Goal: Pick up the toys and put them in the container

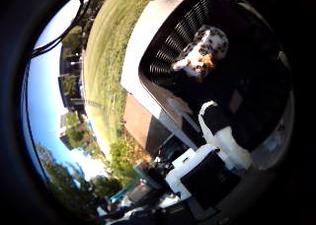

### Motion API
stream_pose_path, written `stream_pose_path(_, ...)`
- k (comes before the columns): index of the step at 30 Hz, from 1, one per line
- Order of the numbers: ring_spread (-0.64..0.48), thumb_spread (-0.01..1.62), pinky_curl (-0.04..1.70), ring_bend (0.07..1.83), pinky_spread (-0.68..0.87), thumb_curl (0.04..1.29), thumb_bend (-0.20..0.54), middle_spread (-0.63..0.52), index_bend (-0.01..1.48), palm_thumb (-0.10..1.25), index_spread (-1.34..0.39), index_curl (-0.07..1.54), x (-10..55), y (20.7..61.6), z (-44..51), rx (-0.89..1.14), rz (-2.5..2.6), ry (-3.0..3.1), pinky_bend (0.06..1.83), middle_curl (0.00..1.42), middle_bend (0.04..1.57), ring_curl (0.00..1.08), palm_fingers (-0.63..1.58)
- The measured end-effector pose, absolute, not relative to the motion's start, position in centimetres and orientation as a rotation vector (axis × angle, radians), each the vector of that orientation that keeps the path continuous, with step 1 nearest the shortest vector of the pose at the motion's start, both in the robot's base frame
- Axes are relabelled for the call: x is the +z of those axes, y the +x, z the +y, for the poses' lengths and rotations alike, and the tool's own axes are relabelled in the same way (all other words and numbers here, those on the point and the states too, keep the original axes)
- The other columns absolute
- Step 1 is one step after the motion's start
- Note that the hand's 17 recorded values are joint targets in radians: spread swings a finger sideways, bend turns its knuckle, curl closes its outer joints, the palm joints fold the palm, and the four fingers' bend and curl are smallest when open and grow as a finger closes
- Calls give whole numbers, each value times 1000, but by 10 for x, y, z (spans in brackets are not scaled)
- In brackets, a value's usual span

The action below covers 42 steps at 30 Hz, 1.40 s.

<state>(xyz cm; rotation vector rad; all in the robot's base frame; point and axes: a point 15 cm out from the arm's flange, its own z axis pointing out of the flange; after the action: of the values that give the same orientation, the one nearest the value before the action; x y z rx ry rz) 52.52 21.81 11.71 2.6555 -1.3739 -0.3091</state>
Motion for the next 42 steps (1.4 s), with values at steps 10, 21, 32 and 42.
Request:
stream_pose_path(10,266,1089,336,557,498,422,-37,58,146,664,-273,347,188,552,16,-111,-1483,2427,726,414,266,307,127)
stream_pose_path(21,279,1105,312,608,499,373,-34,115,131,586,-40,287,67,547,-109,-244,-1719,2216,769,395,205,327,158)
stream_pose_path(32,302,1109,288,625,488,351,-33,149,147,549,14,252,-35,539,-104,-283,-1798,2135,816,389,201,326,188)
stream_pose_path(42,307,1094,244,715,500,322,-36,88,161,496,38,239,-71,537,-83,-274,-1795,2130,846,413,295,329,450)
